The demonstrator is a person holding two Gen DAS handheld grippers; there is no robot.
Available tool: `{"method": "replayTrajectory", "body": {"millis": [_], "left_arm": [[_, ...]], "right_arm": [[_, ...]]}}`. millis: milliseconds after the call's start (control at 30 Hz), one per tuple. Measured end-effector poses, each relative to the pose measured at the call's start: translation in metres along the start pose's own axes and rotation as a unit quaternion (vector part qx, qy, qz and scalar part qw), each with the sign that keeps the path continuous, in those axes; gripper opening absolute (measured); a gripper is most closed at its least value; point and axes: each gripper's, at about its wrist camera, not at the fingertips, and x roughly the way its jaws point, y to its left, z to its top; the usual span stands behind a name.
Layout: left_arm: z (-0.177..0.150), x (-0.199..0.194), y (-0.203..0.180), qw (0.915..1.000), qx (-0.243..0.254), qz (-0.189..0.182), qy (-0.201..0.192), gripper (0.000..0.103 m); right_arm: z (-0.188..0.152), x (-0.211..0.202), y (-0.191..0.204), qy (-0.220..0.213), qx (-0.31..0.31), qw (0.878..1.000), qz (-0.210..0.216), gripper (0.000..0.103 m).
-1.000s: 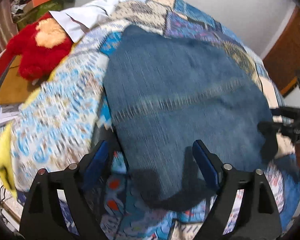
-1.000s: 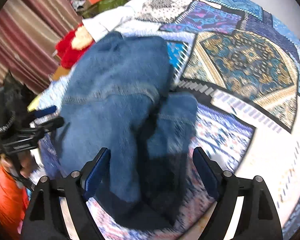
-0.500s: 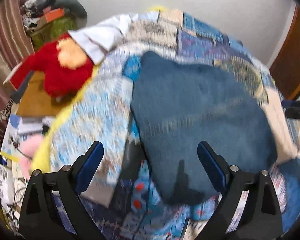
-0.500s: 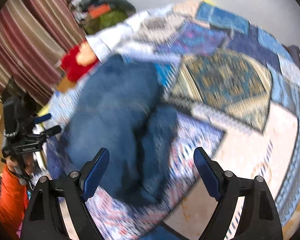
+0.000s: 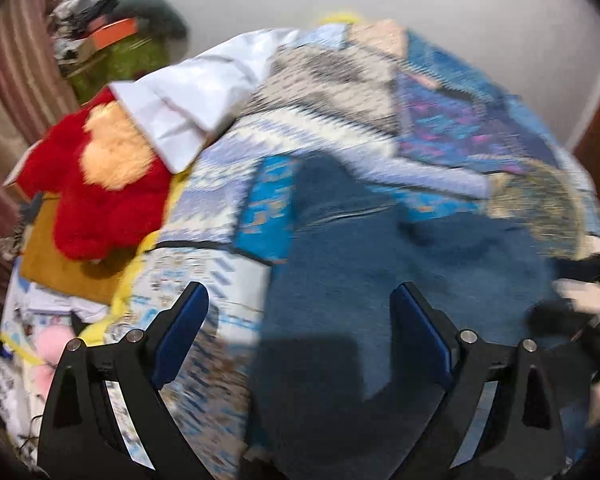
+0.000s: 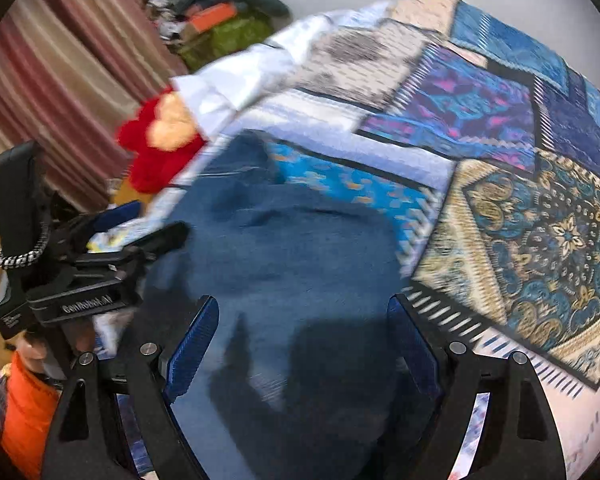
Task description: Fold large clothes
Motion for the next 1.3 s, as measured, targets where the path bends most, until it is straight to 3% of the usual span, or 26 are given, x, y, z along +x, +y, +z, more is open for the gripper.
{"method": "replayTrajectory", "body": {"millis": [67, 133, 267, 400, 533, 633, 767, 900, 1000, 1133, 1233, 1300], "left_arm": [[-0.003, 0.008, 0.013, 0.9998, -0.009, 0.016, 0.010, 0.095], [-0.007, 0.004, 0.023, 0.9996, -0.024, -0.005, 0.014, 0.095], [-0.013, -0.036, 0.032, 0.9996, -0.027, 0.008, -0.010, 0.095], [-0.021, -0.110, 0.034, 0.9973, -0.037, -0.020, -0.061, 0.095], [-0.031, -0.190, 0.026, 0.9901, -0.034, -0.045, -0.128, 0.095], [-0.044, -0.259, 0.013, 0.9792, -0.027, -0.067, -0.190, 0.095], [-0.076, -0.351, -0.007, 0.9540, -0.007, -0.089, -0.286, 0.095], [-0.118, -0.416, -0.025, 0.9290, 0.003, -0.077, -0.362, 0.095], [-0.151, -0.446, -0.036, 0.9152, 0.005, -0.060, -0.399, 0.095], [-0.180, -0.462, -0.043, 0.9092, -0.001, -0.050, -0.413, 0.096], [-0.191, -0.463, -0.047, 0.9102, -0.004, -0.044, -0.412, 0.103], [-0.199, -0.464, -0.049, 0.9109, -0.003, -0.042, -0.410, 0.103]], "right_arm": [[0.003, 0.006, -0.022, 0.005, 0.006, 0.999, -0.035, 0.085], [0.002, 0.000, -0.043, 0.001, 0.018, 0.998, -0.055, 0.085], [-0.008, -0.039, -0.071, -0.027, 0.049, 0.996, -0.070, 0.085], [-0.026, -0.103, -0.054, -0.087, 0.036, 0.994, -0.061, 0.085], [-0.051, -0.182, -0.009, -0.177, -0.003, 0.983, -0.048, 0.085], [-0.076, -0.239, 0.034, -0.244, -0.031, 0.969, -0.026, 0.085], [-0.113, -0.304, 0.086, -0.327, -0.062, 0.943, -0.014, 0.085], [-0.157, -0.356, 0.127, -0.396, -0.079, 0.915, 0.001, 0.085], [-0.188, -0.376, 0.146, -0.423, -0.081, 0.903, 0.005, 0.085], [-0.226, -0.388, 0.165, -0.438, -0.075, 0.896, -0.014, 0.085], [-0.249, -0.387, 0.173, -0.438, -0.074, 0.895, -0.035, 0.086], [-0.259, -0.387, 0.176, -0.434, -0.072, 0.897, -0.048, 0.094]]}}
